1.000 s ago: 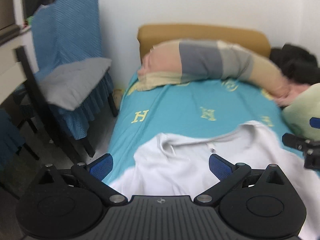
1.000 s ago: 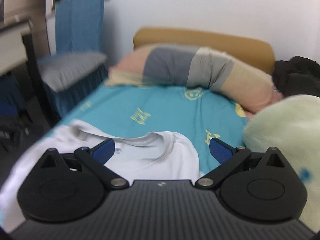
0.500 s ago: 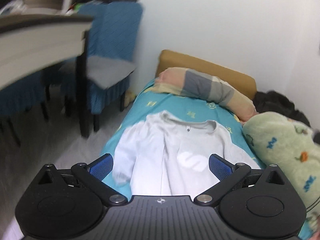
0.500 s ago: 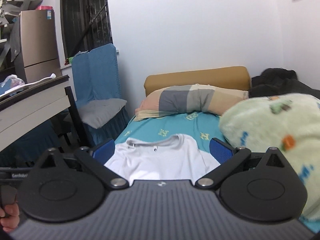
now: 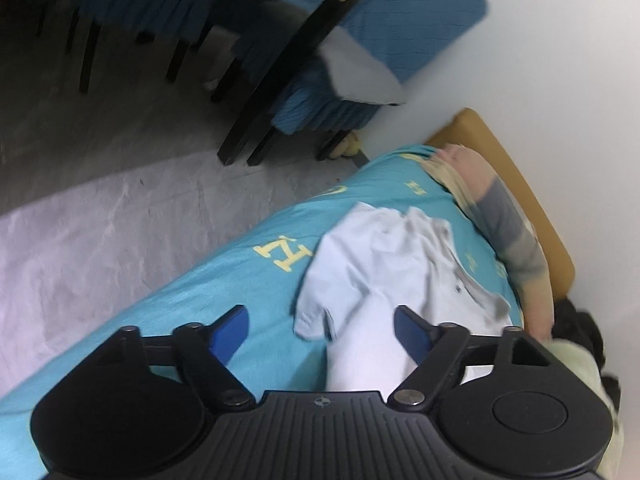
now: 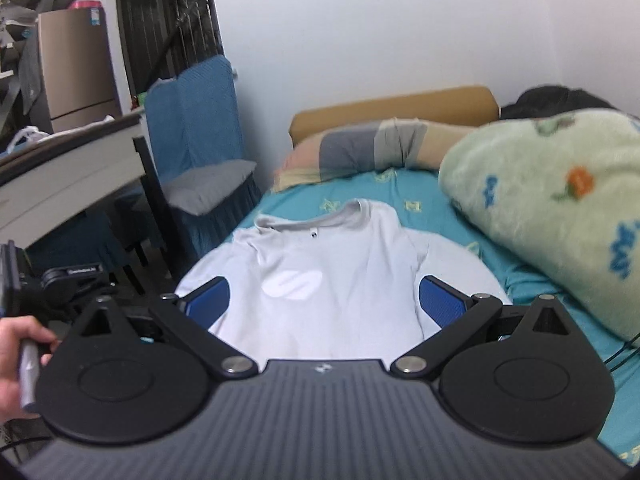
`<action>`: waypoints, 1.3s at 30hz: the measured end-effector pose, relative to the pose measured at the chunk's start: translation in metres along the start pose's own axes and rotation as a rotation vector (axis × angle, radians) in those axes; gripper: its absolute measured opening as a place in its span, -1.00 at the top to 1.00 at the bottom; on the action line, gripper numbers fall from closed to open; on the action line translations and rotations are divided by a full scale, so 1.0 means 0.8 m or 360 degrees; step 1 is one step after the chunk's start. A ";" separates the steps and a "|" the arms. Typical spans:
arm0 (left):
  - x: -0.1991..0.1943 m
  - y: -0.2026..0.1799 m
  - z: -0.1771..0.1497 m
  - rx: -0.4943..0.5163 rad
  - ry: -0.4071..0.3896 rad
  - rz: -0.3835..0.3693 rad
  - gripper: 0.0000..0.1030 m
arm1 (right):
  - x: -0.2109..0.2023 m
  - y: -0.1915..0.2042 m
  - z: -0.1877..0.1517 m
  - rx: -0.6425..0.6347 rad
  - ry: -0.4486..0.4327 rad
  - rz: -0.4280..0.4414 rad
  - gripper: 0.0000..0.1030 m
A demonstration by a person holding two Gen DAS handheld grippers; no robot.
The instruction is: Fold clothes
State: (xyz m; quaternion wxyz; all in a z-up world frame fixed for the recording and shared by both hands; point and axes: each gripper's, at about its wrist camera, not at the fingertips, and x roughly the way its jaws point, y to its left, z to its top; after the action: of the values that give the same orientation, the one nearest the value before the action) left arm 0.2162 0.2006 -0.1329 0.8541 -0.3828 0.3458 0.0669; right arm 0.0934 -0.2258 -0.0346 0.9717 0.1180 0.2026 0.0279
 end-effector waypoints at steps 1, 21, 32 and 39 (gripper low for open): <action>0.016 0.004 0.003 -0.0031 0.0000 -0.0009 -0.36 | 0.007 -0.003 -0.003 0.0010 0.0010 -0.0002 -1.00; 0.123 -0.121 0.139 0.0991 -0.0332 0.0546 1.00 | 0.128 -0.023 -0.045 0.0077 0.0247 -0.0050 -1.00; 0.079 -0.081 0.075 0.0708 0.0128 0.0565 0.07 | 0.137 -0.030 -0.044 0.0055 0.0227 -0.0097 -1.00; -0.066 -0.087 -0.098 0.0944 0.0745 0.0505 -0.14 | 0.114 -0.018 -0.041 -0.0036 0.0167 -0.0092 -1.00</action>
State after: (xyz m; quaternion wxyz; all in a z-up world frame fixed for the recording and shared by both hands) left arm 0.1607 0.1051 -0.0934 0.8047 -0.0668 0.5898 0.0063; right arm 0.1640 -0.2231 -0.1029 0.9614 0.0995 0.2564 0.0081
